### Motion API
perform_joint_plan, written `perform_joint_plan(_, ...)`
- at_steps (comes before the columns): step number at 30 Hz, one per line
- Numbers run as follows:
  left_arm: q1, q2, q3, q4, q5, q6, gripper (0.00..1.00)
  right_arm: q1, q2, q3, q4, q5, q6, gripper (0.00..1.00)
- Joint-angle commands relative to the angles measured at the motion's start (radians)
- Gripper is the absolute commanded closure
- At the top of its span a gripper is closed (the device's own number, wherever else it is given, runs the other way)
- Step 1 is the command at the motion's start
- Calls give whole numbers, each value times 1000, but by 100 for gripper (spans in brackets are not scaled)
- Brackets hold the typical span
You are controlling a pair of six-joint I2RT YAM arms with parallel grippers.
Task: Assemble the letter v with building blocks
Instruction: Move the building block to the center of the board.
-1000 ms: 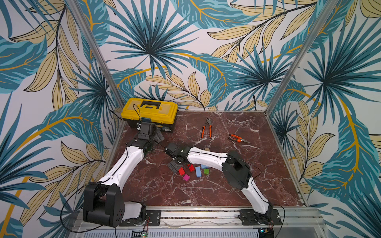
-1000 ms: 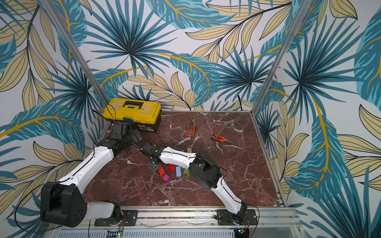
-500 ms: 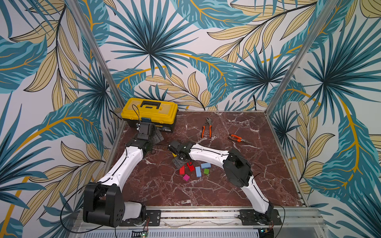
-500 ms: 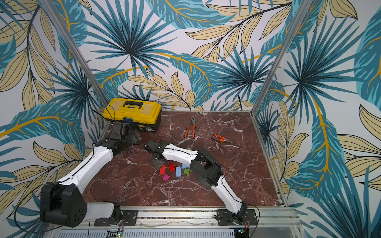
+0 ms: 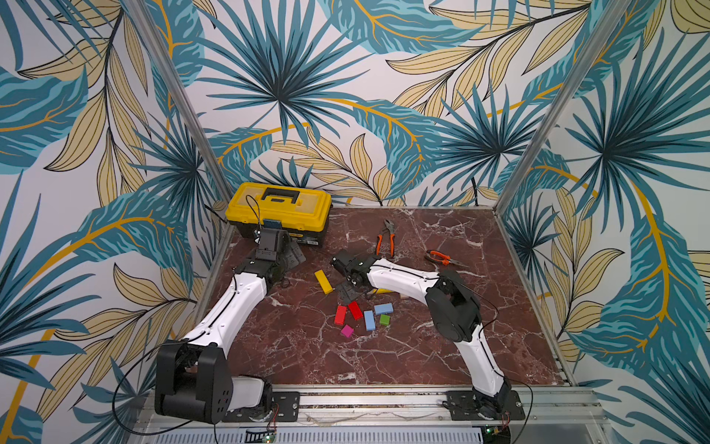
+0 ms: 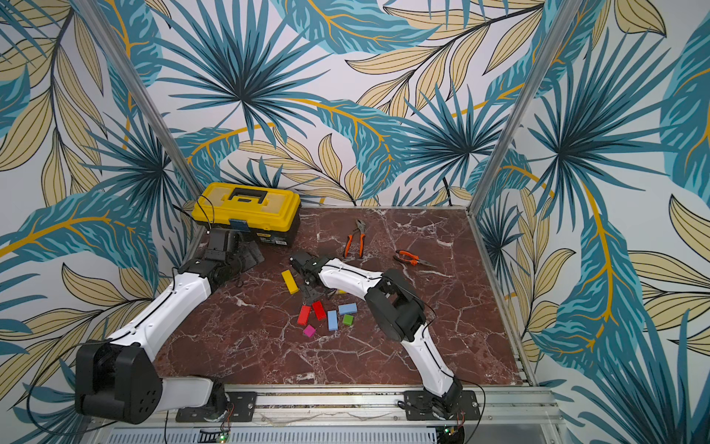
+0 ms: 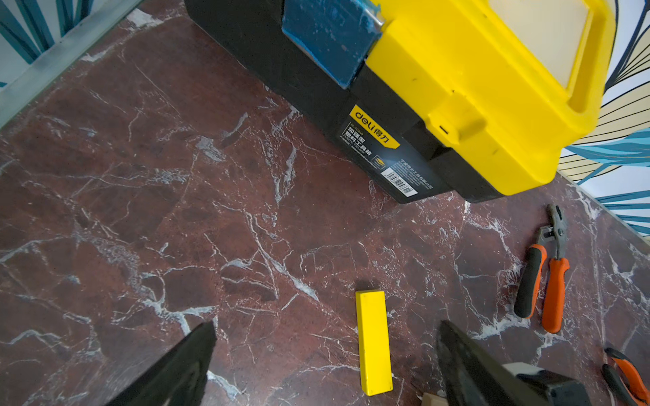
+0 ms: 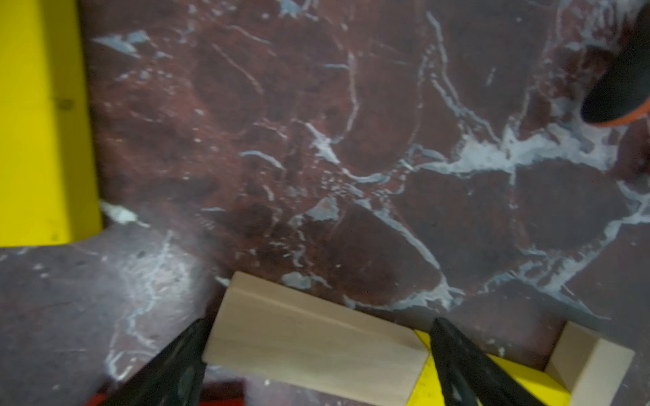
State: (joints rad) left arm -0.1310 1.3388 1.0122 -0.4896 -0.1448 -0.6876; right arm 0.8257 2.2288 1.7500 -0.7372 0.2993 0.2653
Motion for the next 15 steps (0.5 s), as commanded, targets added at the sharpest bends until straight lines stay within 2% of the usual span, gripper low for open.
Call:
perform_joint_plan(1, 10, -3, 8, 3, 8, 10, 1, 14, -76, -31, -12, 14, -16, 2)
perform_joint_plan(6, 15, 6, 30, 3, 22, 28, 1, 63, -131, -39, -10, -4, -4, 2)
perform_joint_plan(9, 19, 12, 43, 3, 34, 43, 1, 92, -146, -50, -13, -52, 50, 3)
perform_joint_plan(15, 37, 7, 45, 3, 63, 67, 0, 151, -129, -52, -43, -69, 162, 5)
